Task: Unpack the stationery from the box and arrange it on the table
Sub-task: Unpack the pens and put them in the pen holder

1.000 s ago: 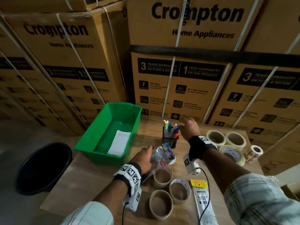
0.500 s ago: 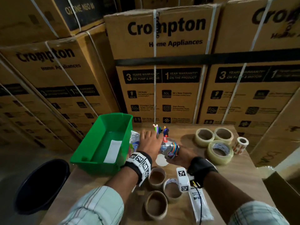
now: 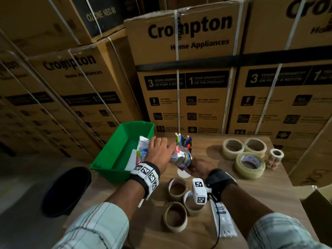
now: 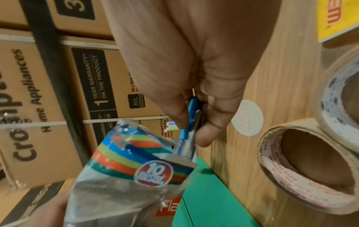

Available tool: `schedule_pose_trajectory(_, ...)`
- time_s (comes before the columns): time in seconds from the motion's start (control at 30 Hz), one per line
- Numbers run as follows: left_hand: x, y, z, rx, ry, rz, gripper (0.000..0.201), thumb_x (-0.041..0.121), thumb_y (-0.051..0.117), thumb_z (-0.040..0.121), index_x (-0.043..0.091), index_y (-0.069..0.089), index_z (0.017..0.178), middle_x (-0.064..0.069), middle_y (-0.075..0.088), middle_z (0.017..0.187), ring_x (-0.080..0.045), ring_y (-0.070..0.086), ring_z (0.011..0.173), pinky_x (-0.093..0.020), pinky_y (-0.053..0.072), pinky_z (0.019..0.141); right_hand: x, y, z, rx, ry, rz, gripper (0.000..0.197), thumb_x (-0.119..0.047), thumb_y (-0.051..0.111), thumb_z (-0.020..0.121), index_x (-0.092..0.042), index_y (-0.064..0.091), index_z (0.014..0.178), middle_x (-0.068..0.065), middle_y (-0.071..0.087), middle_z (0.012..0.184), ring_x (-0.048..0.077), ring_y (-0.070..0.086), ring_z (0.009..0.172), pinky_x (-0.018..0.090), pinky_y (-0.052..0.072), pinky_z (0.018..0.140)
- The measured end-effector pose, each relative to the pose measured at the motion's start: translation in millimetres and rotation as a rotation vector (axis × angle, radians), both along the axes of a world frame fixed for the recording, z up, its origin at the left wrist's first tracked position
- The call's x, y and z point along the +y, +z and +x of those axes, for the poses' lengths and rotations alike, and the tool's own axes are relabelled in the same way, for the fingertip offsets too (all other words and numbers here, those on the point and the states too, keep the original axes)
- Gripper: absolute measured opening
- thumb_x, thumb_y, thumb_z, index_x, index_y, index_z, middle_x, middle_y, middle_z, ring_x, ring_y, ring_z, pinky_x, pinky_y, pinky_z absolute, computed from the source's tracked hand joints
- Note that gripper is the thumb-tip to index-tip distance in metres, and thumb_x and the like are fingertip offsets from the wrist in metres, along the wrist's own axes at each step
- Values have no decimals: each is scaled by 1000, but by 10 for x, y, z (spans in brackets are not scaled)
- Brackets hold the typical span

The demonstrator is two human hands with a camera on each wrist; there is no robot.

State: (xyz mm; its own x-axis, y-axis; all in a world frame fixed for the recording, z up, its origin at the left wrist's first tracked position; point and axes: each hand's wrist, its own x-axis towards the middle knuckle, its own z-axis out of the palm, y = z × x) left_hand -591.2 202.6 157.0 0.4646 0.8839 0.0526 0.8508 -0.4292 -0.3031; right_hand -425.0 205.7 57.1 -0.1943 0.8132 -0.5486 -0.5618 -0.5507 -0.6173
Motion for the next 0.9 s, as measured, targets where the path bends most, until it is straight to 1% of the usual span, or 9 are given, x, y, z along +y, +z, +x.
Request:
schedule_pose_trajectory(0.1, -20, -44, -144, -104, 113, -91, 70, 25, 63, 86, 24, 25, 145, -13, 40, 138, -32, 37, 129, -47, 27, 113, 61, -3, 31, -79, 37, 85, 17, 11, 38, 94, 3, 53, 90, 16, 63, 73, 18, 66, 59, 27, 58, 66)
schedule_pose_trajectory(0.23, -86, -137, -270, -161, 227, -257, 67, 42, 64, 85, 21, 32, 140, -12, 48, 133, -31, 49, 120, -47, 42, 102, 138, 119, 183, -274, 122, 180, 30, 12, 40, 88, -3, 58, 69, 15, 59, 69, 17, 63, 49, 24, 54, 49)
schedule_pose_trajectory(0.4, -172, -328, -393, -257, 361, -431, 64, 44, 64, 82, 22, 37, 135, -11, 52, 127, -32, 55, 114, -40, 47, 94, 291, 403, 422, -753, 231, 339, 22, 7, 50, 92, -9, 55, 79, 12, 60, 82, 15, 63, 63, 21, 56, 55)
schedule_pose_trajectory(0.5, -207, -496, -488, -421, 390, -447, 63, 38, 68, 82, 17, 38, 133, -12, 52, 127, -30, 55, 114, -38, 46, 96, 346, 505, 511, -899, 227, 428, 14, 2, 53, 92, -7, 61, 84, 15, 63, 83, 20, 62, 71, 33, 58, 69)
schedule_pose_trajectory(0.57, -232, -609, -555, -578, 378, -436, 62, 31, 70, 82, 13, 37, 132, -11, 50, 130, -28, 52, 117, -36, 43, 99, 331, 516, 513, -940, 176, 474, 17, -1, 56, 91, -12, 61, 79, 16, 64, 84, 24, 64, 73, 44, 58, 78)
schedule_pose_trajectory(0.6, -241, -658, -589, -639, 376, -441, 63, 29, 71, 81, 12, 36, 132, -10, 48, 132, -26, 51, 119, -34, 42, 101, 301, 529, 497, -957, 164, 491, 16, -3, 56, 91, -13, 60, 79, 15, 65, 83, 25, 65, 74, 44, 58, 78)
schedule_pose_trajectory(0.73, -240, -829, -704, -761, 347, -481, 70, 21, 72, 77, 15, 29, 133, -12, 46, 132, -27, 50, 119, -35, 42, 103, 225, 552, 417, -1007, 146, 550, 8, -5, 55, 92, -6, 61, 88, 14, 65, 82, 23, 63, 72, 42, 57, 76)
schedule_pose_trajectory(0.8, -226, -891, -751, -824, 316, -468, 73, 19, 74, 75, 11, 30, 132, -13, 46, 128, -27, 52, 116, -33, 43, 100, 246, 564, 399, -984, 92, 544, 11, -4, 54, 91, -10, 61, 85, 13, 64, 84, 23, 64, 73, 42, 57, 75)
schedule_pose_trajectory(0.9, -208, -1018, -848, -897, 301, -468, 78, 18, 79, 69, 10, 31, 130, -12, 43, 125, -26, 48, 117, -30, 42, 100, 305, 591, 368, -912, 52, 524, 11, -7, 53, 92, -15, 59, 88, 11, 64, 93, 20, 64, 76, 32, 54, 69)
